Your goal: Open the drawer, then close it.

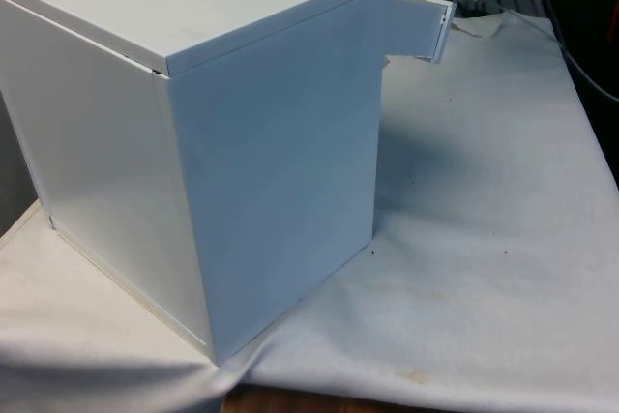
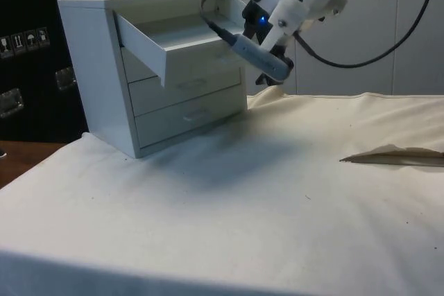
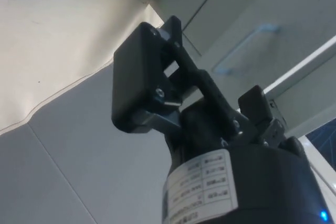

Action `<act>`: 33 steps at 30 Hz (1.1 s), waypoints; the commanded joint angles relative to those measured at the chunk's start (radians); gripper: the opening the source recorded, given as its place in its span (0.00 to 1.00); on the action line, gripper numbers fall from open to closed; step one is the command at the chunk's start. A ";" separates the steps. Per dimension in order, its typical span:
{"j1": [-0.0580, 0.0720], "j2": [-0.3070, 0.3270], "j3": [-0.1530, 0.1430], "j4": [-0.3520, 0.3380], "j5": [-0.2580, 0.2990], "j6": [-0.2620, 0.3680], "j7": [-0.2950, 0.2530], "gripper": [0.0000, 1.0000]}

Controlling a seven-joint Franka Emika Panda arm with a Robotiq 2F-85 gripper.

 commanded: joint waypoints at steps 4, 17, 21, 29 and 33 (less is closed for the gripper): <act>0.000 0.009 -0.002 0.002 -0.003 0.011 0.008 1.00; 0.000 0.009 0.000 0.002 0.000 0.005 0.008 0.30; 0.000 0.008 0.001 0.001 0.000 0.006 0.008 0.15; -0.001 0.023 -0.010 0.019 -0.004 0.018 0.003 0.00; -0.003 0.036 -0.018 0.035 -0.007 0.018 0.001 0.00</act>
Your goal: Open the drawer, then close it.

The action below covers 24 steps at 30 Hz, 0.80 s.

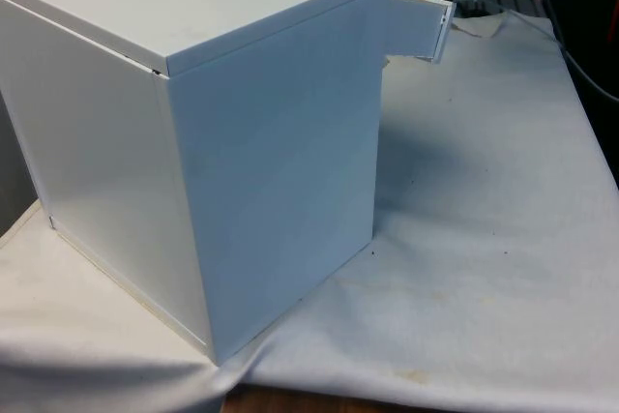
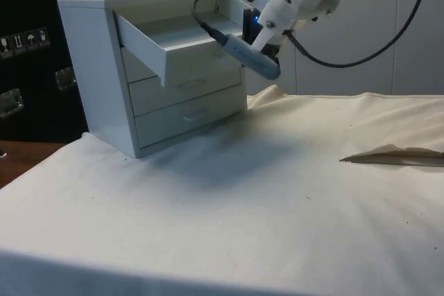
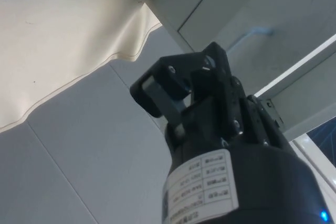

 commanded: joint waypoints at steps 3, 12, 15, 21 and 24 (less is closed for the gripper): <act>-0.003 0.005 -0.008 0.006 -0.009 0.011 -0.006 0.00; -0.004 0.014 -0.015 0.031 -0.002 -0.010 -0.028 0.00; -0.008 0.009 -0.018 0.038 -0.005 -0.015 -0.044 0.00; -0.005 0.013 -0.015 0.043 -0.002 -0.020 -0.043 0.00; -0.006 0.011 -0.017 0.042 -0.020 -0.008 -0.056 0.00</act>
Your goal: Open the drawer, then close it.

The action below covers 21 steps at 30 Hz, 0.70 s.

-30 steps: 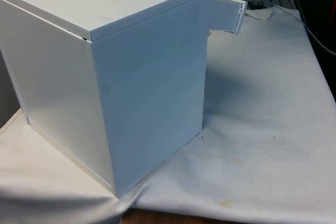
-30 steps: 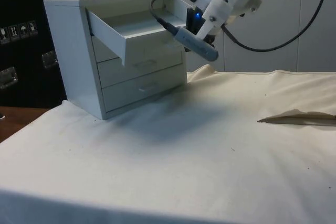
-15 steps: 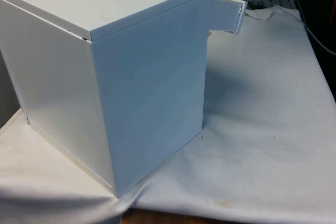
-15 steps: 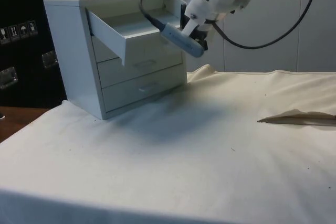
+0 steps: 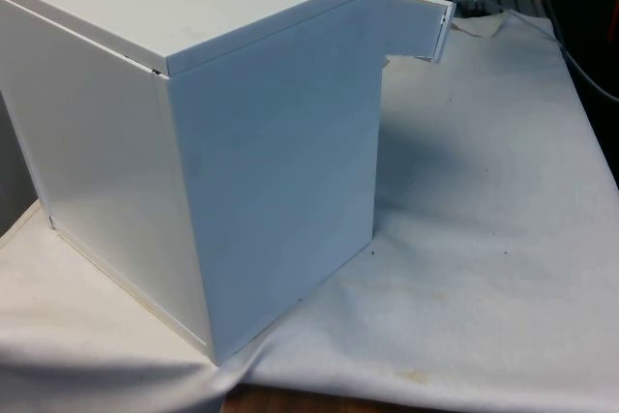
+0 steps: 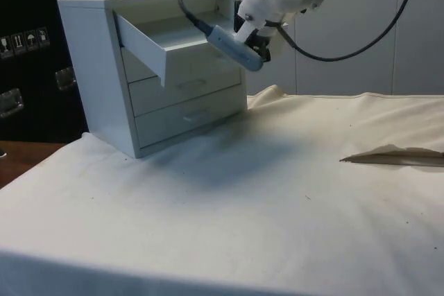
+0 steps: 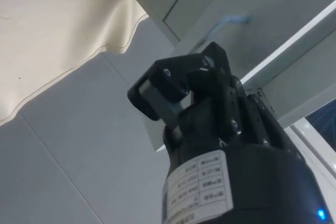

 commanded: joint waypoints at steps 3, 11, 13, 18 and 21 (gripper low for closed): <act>-0.002 -0.004 -0.003 -0.003 -0.030 0.018 -0.012 0.00; -0.004 -0.004 -0.009 -0.002 -0.064 0.030 -0.027 0.00; -0.005 -0.004 -0.012 -0.001 -0.074 0.033 -0.030 0.00; -0.006 -0.005 -0.019 0.002 -0.098 0.034 -0.045 0.00; -0.008 -0.008 -0.022 0.005 -0.109 0.033 -0.055 0.00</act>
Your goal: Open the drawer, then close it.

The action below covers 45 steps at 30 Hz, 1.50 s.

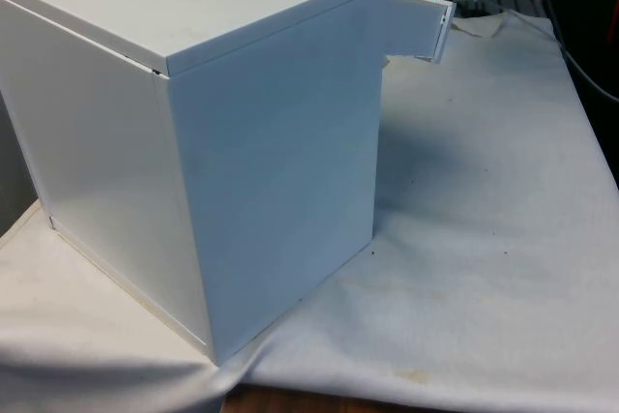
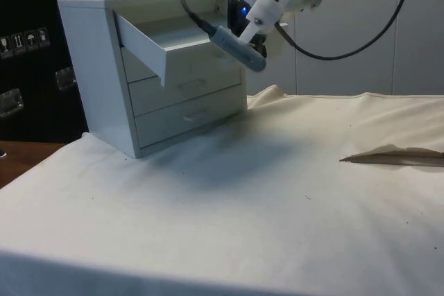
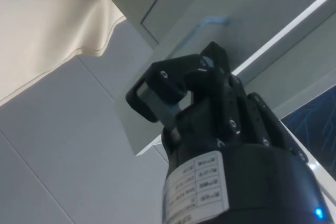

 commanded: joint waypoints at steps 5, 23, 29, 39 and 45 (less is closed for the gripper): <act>-0.008 -0.020 -0.007 0.003 -0.025 0.010 -0.046 0.00; -0.016 -0.081 -0.020 0.009 -0.055 0.006 -0.158 0.00; -0.018 -0.104 -0.028 0.012 -0.068 0.008 -0.199 0.00; -0.017 -0.113 -0.061 0.023 -0.110 0.024 -0.222 0.00; -0.018 -0.111 -0.089 0.032 -0.145 0.043 -0.224 0.00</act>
